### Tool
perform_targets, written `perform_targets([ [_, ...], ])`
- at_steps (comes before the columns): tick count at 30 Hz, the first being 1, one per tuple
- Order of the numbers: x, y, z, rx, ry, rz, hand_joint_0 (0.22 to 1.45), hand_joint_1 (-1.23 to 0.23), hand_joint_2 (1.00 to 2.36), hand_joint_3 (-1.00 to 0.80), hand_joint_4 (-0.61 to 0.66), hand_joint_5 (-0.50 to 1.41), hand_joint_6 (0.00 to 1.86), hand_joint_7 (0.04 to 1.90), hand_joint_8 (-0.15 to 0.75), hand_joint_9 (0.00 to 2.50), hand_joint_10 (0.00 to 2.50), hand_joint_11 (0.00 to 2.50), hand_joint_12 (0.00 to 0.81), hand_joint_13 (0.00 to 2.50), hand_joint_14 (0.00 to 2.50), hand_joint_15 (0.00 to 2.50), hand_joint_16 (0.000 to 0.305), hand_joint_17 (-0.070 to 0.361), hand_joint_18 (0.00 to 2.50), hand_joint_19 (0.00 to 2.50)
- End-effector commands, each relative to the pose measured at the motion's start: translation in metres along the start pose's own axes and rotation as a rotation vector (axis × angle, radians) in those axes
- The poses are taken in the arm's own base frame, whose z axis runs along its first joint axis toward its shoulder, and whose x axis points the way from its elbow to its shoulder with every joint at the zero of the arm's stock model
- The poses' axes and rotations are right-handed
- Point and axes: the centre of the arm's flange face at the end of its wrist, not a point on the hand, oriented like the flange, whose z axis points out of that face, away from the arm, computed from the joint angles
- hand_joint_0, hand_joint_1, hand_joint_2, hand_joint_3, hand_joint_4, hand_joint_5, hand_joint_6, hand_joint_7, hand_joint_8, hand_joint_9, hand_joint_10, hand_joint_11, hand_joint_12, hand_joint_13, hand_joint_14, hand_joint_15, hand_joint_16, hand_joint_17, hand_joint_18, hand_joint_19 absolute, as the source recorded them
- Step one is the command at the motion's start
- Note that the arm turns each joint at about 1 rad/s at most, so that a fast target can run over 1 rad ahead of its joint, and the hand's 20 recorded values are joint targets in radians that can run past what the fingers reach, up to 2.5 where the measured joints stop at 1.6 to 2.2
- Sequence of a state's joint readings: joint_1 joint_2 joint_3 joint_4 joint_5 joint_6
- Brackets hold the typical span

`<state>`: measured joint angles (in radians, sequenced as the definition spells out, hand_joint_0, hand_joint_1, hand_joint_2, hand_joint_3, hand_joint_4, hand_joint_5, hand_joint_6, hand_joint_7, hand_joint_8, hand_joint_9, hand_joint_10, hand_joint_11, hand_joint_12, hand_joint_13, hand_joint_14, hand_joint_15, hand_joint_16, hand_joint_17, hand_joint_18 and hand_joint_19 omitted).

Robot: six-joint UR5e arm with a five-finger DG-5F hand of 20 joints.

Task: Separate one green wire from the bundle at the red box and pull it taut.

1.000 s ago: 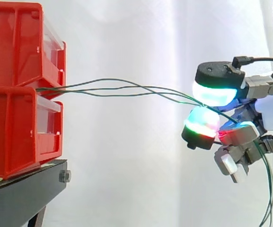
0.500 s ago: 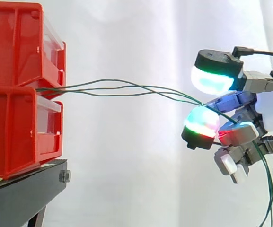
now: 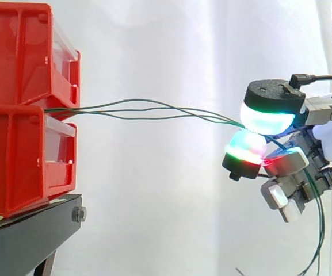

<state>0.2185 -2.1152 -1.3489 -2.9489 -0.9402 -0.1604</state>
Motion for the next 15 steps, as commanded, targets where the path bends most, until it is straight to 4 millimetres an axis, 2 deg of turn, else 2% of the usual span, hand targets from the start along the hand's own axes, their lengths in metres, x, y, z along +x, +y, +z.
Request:
perform_targets([
  [1, 0.0003, -0.0002, -0.0014, 0.007, -0.015, 0.032, 0.62, -0.77, 1.02, -0.29, 0.11, -0.19, 0.9, 1.04, 0.271, 1.19, 0.02, 1.34, 0.386, 0.98, 0.03, 0.89, 0.054, 0.121, 0.73, 0.79],
  [7, 0.0017, -0.0003, -0.0025, 0.011, -0.015, 0.032, 0.61, -0.71, 1.02, -0.22, 0.1, -0.18, 0.9, 1.09, 0.269, 1.22, 0.02, 1.36, 0.389, 1.01, 0.03, 0.91, 0.054, 0.121, 0.74, 0.8],
  [10, 0.0017, -0.0003, -0.0025, 0.011, -0.015, 0.032, 0.6, -0.67, 1.01, -0.2, 0.11, -0.17, 0.91, 1.07, 0.312, 1.28, 0.01, 1.32, 0.43, 1.05, 0.03, 0.89, 0.062, 0.139, 0.81, 0.77],
  [15, 0.0016, -0.001, -0.0027, 0.012, -0.014, 0.031, 0.59, -0.65, 1.01, -0.18, 0.12, -0.16, 0.91, 1.06, 0.331, 1.3, 0.01, 1.31, 0.457, 1.07, 0.03, 0.87, 0.068, 0.152, 0.85, 0.76],
])
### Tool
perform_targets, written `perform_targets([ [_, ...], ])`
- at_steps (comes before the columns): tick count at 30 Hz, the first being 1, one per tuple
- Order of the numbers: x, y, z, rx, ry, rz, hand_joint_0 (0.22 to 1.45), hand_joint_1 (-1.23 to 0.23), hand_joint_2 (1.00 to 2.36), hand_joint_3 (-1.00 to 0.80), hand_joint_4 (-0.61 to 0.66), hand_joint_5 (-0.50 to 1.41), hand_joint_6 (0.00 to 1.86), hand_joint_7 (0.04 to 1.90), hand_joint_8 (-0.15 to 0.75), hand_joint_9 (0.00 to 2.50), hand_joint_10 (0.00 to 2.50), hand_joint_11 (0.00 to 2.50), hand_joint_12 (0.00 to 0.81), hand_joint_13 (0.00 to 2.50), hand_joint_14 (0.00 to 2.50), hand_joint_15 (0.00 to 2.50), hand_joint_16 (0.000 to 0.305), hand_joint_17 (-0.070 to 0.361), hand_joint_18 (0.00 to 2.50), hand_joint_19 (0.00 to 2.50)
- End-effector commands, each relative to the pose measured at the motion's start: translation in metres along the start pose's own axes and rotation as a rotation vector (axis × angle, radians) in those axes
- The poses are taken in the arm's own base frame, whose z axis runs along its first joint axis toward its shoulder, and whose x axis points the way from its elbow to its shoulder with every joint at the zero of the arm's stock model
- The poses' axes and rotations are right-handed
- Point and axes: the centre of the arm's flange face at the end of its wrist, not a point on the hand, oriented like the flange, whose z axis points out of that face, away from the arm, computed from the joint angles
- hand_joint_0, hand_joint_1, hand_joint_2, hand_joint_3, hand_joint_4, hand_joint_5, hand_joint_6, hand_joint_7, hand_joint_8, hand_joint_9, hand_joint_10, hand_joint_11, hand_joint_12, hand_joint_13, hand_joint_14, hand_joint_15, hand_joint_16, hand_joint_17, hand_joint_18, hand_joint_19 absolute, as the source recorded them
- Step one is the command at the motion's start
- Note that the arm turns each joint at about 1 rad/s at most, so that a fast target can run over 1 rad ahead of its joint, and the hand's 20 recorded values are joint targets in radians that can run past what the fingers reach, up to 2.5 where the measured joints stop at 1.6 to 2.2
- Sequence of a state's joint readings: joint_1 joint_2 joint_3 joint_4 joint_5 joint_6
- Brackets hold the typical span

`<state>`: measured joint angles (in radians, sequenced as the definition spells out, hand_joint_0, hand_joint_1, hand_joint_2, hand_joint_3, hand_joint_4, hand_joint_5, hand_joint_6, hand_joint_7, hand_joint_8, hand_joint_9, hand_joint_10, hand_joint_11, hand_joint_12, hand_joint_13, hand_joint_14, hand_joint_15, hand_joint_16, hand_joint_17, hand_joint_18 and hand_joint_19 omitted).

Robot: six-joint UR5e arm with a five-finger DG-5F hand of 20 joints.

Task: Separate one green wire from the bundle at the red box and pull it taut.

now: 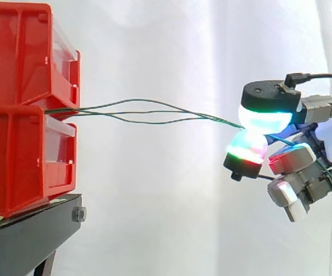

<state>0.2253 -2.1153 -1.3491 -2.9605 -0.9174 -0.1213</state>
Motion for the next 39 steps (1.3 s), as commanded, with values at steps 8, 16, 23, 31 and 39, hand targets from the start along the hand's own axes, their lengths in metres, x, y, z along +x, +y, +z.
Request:
perform_targets([
  [8, -0.0003, -0.0009, -0.0006, 0.006, 0.001, -0.003, 0.59, -0.64, 1.0, -0.18, 0.12, -0.16, 0.91, 1.05, 0.335, 1.31, 0.01, 1.31, 0.463, 1.07, 0.02, 0.87, 0.069, 0.155, 0.86, 0.76],
  [16, -0.0009, 0.0015, -0.0011, 0.003, 0.0, 0.001, 0.58, -0.56, 1.0, -0.16, 0.13, -0.15, 0.9, 1.03, 0.348, 1.32, 0.01, 1.29, 0.478, 1.08, 0.02, 0.86, 0.072, 0.163, 0.86, 0.75],
  [23, -0.0003, -0.0005, -0.0007, 0.007, 0.001, 0.003, 0.58, -0.62, 1.0, -0.2, 0.14, -0.15, 0.9, 1.0, 0.343, 1.31, 0.01, 1.29, 0.473, 1.06, 0.03, 0.86, 0.071, 0.16, 0.85, 0.75],
  [31, -0.0003, -0.0005, -0.0007, 0.007, 0.001, 0.003, 0.48, -0.6, 1.0, -0.5, 0.14, -0.16, 0.86, 1.07, 0.301, 1.25, 0.02, 1.3, 0.427, 1.01, 0.03, 0.87, 0.062, 0.139, 0.76, 0.79],
  [39, 0.0007, -0.0008, -0.001, 0.005, 0.002, 0.0, 0.54, -0.67, 1.01, -0.35, 0.12, -0.16, 0.84, 1.08, 0.278, 1.22, 0.02, 1.3, 0.405, 0.98, 0.03, 0.87, 0.057, 0.129, 0.72, 0.81],
])
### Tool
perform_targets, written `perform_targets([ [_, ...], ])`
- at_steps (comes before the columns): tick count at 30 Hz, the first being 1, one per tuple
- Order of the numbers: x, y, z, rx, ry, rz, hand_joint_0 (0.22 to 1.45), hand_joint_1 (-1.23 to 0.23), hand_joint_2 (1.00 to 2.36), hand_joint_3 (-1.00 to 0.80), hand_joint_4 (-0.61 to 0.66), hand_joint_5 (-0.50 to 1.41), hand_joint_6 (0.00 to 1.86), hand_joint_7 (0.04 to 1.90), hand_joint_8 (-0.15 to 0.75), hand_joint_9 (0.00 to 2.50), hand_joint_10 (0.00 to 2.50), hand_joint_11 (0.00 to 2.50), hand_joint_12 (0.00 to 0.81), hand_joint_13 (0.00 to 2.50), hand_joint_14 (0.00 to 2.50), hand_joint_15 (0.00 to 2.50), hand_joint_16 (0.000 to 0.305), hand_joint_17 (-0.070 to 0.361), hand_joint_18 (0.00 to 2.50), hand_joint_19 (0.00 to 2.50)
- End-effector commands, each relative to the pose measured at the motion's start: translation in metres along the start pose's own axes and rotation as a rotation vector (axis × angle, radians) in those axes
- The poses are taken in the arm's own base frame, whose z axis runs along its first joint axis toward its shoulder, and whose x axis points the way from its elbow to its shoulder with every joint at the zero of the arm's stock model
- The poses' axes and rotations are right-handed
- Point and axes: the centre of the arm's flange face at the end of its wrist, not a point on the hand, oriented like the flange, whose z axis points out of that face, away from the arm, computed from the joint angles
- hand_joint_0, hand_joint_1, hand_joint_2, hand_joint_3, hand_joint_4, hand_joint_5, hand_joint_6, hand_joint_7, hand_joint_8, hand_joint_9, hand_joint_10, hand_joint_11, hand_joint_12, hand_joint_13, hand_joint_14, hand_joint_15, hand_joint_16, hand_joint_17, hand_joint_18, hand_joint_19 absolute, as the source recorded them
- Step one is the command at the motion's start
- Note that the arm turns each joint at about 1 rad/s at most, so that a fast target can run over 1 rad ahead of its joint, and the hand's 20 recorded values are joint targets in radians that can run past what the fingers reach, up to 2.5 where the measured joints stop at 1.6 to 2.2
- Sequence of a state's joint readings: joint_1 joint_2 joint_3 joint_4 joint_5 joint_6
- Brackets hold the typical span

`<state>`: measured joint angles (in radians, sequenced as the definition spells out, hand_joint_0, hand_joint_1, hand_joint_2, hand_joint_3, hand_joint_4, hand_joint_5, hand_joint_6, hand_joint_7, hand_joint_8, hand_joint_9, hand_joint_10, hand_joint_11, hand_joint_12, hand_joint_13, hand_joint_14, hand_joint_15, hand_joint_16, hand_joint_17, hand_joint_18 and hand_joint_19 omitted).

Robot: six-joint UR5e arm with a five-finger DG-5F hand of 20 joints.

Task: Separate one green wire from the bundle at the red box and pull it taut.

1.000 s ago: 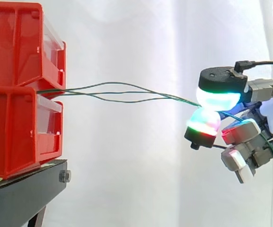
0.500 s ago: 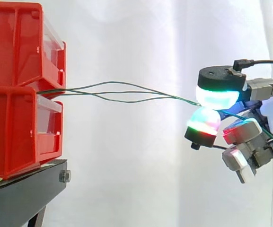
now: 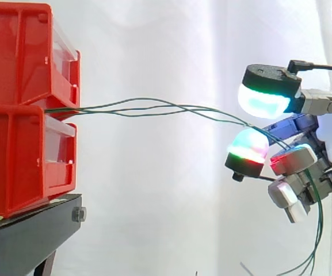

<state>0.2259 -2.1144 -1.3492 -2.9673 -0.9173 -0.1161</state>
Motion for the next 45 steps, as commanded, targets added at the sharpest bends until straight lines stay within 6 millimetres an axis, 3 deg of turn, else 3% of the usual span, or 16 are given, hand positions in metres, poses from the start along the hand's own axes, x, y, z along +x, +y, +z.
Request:
perform_targets([
  [1, -0.0007, 0.0009, -0.0003, -0.001, -0.001, -0.001, 0.54, -0.67, 1.01, -0.34, 0.12, -0.16, 0.84, 1.09, 0.272, 1.22, 0.02, 1.3, 0.405, 0.98, 0.03, 0.88, 0.057, 0.128, 0.72, 0.81],
  [9, -0.0001, -0.0009, 0.0002, 0.001, 0.0, -0.003, 0.61, -0.75, 1.01, -0.17, 0.13, -0.16, 0.87, 1.07, 0.295, 1.21, 0.02, 1.3, 0.423, 0.98, 0.03, 0.85, 0.061, 0.138, 0.75, 0.77],
  [18, 0.0009, -0.0002, -0.0001, 0.001, 0.001, -0.004, 0.59, -0.8, 1.01, -0.39, 0.13, -0.18, 0.87, 1.05, 0.272, 1.17, 0.02, 1.31, 0.392, 0.94, 0.03, 0.86, 0.055, 0.124, 0.7, 0.79],
  [24, 0.0008, -0.001, -0.0004, 0.003, 0.002, -0.006, 0.59, -0.8, 1.01, -0.39, 0.13, -0.17, 0.87, 1.05, 0.266, 1.17, 0.02, 1.31, 0.387, 0.94, 0.03, 0.86, 0.055, 0.123, 0.7, 0.79],
  [33, 0.0009, -0.0008, -0.0002, 0.001, 0.001, -0.006, 0.64, -0.8, 1.02, -0.23, 0.05, -0.17, 0.89, 1.1, 0.262, 1.17, 0.02, 1.31, 0.387, 0.94, 0.03, 0.85, 0.054, 0.121, 0.7, 0.77],
  [45, -0.0028, -0.0002, -0.0008, 0.008, -0.007, 0.017, 0.7, -0.93, 1.01, -0.4, 0.1, -0.19, 0.9, 1.02, 0.258, 1.13, 0.02, 1.29, 0.371, 0.9, 0.03, 0.83, 0.053, 0.119, 0.7, 0.73],
])
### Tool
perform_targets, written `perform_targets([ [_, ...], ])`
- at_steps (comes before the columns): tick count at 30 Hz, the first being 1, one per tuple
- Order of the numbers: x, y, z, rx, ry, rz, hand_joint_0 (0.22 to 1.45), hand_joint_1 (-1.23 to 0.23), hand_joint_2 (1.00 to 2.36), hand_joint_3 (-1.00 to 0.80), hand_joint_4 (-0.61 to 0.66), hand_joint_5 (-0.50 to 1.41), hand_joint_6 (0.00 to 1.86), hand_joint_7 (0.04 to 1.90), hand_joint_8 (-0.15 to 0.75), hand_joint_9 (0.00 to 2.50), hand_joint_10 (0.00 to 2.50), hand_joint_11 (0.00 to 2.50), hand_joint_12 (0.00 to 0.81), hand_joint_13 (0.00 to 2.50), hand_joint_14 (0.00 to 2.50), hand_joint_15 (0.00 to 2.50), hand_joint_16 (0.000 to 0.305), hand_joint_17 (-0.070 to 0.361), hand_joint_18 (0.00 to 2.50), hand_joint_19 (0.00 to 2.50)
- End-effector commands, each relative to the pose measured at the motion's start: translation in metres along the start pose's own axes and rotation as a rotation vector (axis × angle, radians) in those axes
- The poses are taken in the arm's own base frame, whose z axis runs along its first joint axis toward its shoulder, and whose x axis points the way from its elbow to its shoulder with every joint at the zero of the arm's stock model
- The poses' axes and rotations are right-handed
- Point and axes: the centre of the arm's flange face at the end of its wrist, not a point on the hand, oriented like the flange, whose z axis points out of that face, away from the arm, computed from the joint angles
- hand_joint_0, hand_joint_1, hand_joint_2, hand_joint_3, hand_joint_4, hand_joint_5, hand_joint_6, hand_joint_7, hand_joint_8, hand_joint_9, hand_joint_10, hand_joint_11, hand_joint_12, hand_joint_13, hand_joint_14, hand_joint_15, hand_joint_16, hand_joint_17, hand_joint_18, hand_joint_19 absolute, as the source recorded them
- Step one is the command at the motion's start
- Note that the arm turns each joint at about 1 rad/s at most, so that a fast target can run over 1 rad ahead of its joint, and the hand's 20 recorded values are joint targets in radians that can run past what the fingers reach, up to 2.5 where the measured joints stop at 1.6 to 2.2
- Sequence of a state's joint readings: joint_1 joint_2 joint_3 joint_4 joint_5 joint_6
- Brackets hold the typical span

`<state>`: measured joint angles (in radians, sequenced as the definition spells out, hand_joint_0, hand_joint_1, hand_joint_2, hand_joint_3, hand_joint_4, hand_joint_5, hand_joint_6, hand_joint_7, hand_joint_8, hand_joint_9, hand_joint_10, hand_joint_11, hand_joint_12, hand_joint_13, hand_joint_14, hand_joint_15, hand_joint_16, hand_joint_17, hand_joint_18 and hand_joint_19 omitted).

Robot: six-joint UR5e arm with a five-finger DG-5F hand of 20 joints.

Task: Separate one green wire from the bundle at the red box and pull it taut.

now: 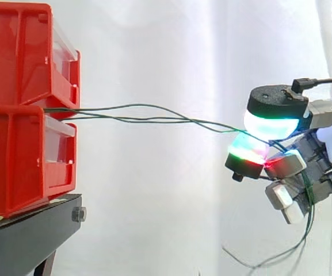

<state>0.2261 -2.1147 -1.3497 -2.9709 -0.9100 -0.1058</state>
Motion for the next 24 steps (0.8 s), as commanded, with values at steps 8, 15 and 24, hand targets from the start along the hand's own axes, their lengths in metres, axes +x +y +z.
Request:
perform_targets([
  [8, -0.0025, -0.0024, -0.0044, 0.035, 0.003, 0.036, 0.64, -0.89, 1.0, -0.5, 0.12, -0.18, 0.9, 0.99, 0.26, 1.13, 0.02, 1.29, 0.375, 0.9, 0.03, 0.83, 0.053, 0.118, 0.69, 0.74],
  [15, -0.0011, -0.0018, -0.0044, 0.031, 0.006, 0.037, 0.58, -0.78, 1.0, -0.49, 0.12, -0.17, 0.88, 1.01, 0.268, 1.14, 0.02, 1.29, 0.382, 0.91, 0.03, 0.82, 0.053, 0.12, 0.69, 0.77],
  [24, -0.0006, -0.0037, -0.0039, 0.033, 0.005, 0.036, 0.55, -0.65, 1.01, -0.43, 0.11, -0.17, 0.86, 1.04, 0.273, 1.16, 0.02, 1.26, 0.395, 0.92, 0.03, 0.81, 0.055, 0.124, 0.69, 0.78],
])
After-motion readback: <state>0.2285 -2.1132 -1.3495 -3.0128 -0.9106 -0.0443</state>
